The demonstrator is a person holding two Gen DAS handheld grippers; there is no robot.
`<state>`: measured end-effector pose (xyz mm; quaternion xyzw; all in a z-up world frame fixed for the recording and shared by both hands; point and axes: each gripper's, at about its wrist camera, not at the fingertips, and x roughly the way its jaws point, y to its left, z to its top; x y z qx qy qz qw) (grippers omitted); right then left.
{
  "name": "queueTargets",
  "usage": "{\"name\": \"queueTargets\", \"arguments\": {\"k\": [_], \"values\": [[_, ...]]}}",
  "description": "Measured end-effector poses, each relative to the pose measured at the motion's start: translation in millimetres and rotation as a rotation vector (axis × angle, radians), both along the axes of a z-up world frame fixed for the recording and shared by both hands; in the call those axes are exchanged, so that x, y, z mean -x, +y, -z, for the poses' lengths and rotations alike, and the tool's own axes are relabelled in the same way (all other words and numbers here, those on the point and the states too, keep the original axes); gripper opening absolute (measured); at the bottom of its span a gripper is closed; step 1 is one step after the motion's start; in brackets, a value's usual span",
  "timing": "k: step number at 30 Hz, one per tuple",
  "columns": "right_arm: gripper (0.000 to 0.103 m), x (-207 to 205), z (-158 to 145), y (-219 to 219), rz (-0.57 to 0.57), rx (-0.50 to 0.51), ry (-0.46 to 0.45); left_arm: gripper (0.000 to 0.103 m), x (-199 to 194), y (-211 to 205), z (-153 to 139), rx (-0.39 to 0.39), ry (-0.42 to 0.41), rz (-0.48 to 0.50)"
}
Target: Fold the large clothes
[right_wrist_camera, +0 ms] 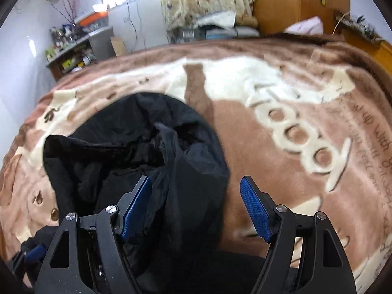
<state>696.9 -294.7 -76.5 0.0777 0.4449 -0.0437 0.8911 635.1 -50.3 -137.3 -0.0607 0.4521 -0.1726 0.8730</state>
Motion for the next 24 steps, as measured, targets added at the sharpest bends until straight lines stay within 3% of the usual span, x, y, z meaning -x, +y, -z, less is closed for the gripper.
{"name": "queueTargets", "arguments": {"k": [1, 2, 3, 4, 6, 8, 12, 17, 24], "values": [[0.065, -3.8, 3.9, 1.3, 0.011, 0.004, 0.016, 0.070, -2.1, 0.5, 0.5, 0.007, 0.004, 0.001], [0.038, -3.4, 5.7, 1.9, 0.024, 0.018, 0.018, 0.070, -3.1, 0.8, 0.3, 0.008, 0.003, 0.002], [0.026, -3.0, 6.6, 3.3, 0.037, 0.049, 0.023, 0.070, -5.1, 0.8, -0.4, 0.008, 0.005, 0.004], [0.025, -0.8, 5.7, 4.9, 0.038, 0.058, 0.019, 0.070, -6.4, 0.9, -0.8, 0.009, 0.004, 0.001], [0.014, 6.2, 0.8, 8.2, 0.004, 0.062, -0.010, 0.070, -10.3, 0.2, -2.0, 0.016, 0.006, -0.008], [0.011, 16.7, -8.0, 13.7, -0.036, 0.083, -0.053, 0.070, -12.4, -1.0, -2.7, 0.029, 0.009, -0.018], [0.010, 57.3, -28.9, 14.1, -0.117, 0.031, -0.158, 0.070, -11.9, 3.7, -6.7, 0.084, 0.010, -0.049], [0.010, 107.3, -41.0, 17.3, -0.233, 0.052, -0.224, 0.070, -5.8, 6.7, -22.5, 0.105, -0.024, -0.064], [0.010, 160.0, -34.5, 13.5, -0.326, -0.043, -0.200, 0.070, -3.6, 2.3, -43.1, 0.120, -0.048, -0.061]]}}
